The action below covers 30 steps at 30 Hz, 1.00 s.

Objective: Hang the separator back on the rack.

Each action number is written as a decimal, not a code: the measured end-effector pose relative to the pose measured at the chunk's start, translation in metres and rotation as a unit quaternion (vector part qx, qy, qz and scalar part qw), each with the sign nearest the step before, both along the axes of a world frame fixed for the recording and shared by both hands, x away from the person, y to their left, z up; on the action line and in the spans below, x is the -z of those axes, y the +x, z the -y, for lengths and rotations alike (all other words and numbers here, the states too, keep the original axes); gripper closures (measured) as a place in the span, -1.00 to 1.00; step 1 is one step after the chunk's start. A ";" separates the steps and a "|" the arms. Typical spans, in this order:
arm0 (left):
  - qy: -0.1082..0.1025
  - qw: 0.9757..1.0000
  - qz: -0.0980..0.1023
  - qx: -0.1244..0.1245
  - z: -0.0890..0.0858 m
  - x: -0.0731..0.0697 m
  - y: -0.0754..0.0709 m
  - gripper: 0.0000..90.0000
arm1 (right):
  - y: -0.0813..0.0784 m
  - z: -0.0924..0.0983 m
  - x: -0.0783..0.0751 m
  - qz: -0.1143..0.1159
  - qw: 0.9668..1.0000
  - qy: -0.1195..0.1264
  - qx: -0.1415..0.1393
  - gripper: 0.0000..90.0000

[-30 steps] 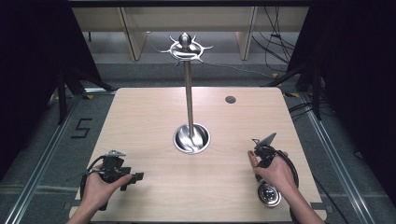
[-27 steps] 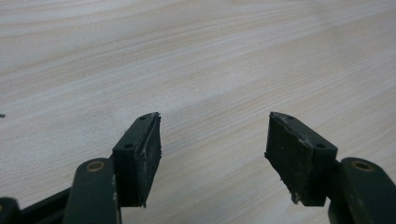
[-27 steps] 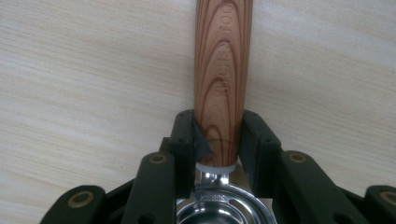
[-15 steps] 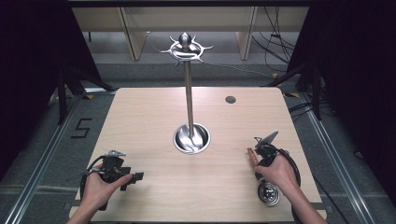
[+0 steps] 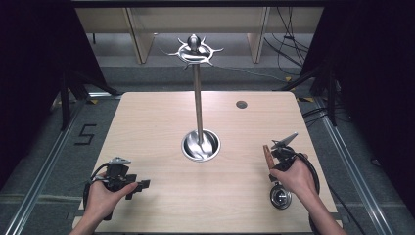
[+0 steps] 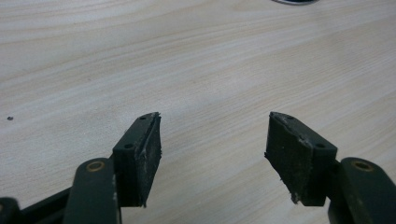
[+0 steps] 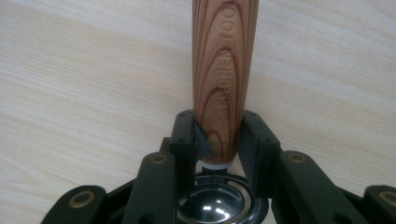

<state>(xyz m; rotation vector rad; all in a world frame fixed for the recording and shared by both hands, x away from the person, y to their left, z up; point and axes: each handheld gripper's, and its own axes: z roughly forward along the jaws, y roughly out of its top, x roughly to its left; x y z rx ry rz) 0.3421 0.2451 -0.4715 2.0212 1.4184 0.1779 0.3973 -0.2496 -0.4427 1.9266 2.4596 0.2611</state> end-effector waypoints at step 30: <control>-0.007 1.000 0.013 -0.012 -0.002 -0.001 0.000 -0.23 | -0.010 -0.012 -0.028 0.130 0.988 0.057 -0.064 0.55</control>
